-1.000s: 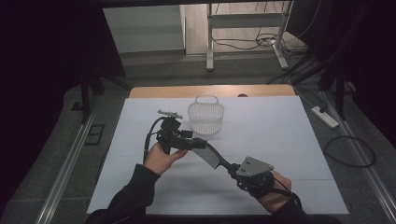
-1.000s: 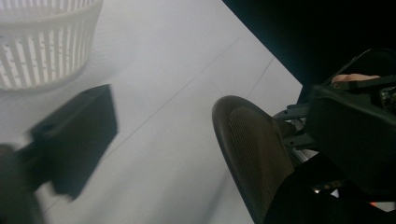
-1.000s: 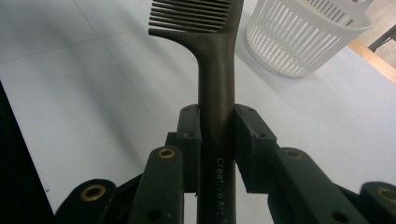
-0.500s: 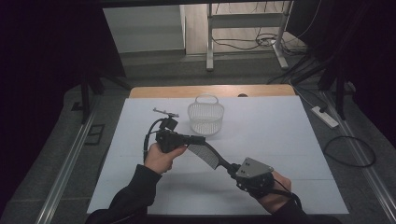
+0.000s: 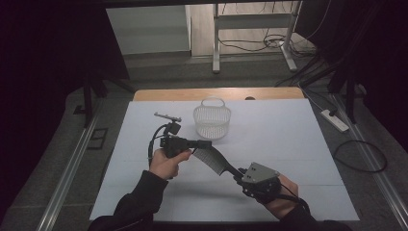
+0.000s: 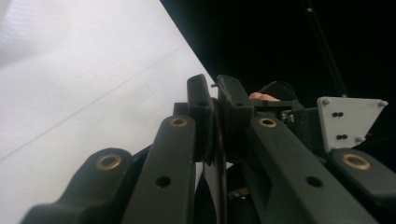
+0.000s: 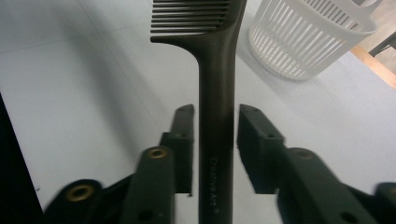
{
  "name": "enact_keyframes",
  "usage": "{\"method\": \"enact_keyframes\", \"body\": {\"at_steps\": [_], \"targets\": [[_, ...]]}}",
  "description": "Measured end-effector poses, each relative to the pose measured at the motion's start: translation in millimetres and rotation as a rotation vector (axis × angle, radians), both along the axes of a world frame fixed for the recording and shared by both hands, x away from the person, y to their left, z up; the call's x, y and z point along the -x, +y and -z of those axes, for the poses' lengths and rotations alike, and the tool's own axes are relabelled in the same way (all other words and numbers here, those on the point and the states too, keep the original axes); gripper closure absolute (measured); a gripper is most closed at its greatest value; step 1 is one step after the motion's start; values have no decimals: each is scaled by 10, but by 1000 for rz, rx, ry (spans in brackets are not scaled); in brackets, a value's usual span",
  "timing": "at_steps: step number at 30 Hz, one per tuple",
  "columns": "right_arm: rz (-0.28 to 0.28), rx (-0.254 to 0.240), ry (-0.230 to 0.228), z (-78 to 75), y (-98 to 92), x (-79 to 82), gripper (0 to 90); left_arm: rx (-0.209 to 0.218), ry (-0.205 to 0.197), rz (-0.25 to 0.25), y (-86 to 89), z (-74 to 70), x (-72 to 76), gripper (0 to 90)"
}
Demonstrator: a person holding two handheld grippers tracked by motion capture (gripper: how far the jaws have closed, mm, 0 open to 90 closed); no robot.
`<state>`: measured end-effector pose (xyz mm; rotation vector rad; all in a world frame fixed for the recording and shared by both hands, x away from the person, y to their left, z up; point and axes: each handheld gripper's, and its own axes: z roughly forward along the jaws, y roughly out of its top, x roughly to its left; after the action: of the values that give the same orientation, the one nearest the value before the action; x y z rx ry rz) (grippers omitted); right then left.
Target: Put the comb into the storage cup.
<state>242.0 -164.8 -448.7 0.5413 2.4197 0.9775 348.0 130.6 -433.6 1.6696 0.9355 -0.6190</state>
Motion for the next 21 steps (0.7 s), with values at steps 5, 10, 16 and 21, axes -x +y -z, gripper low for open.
{"method": "enact_keyframes", "body": {"at_steps": [5,10,16,21], "targets": [[3,-3,7,3,-1,-10,604,4,-15,-11,15,-24,12,840],[6,-10,13,-4,-14,-20,562,-2,-36,-18,28,-51,23,841],[11,-24,33,-11,-39,-42,462,8,-60,-29,66,-96,30,841],[22,-19,51,-6,-55,-74,367,10,-78,-41,103,-139,40,841]]}}
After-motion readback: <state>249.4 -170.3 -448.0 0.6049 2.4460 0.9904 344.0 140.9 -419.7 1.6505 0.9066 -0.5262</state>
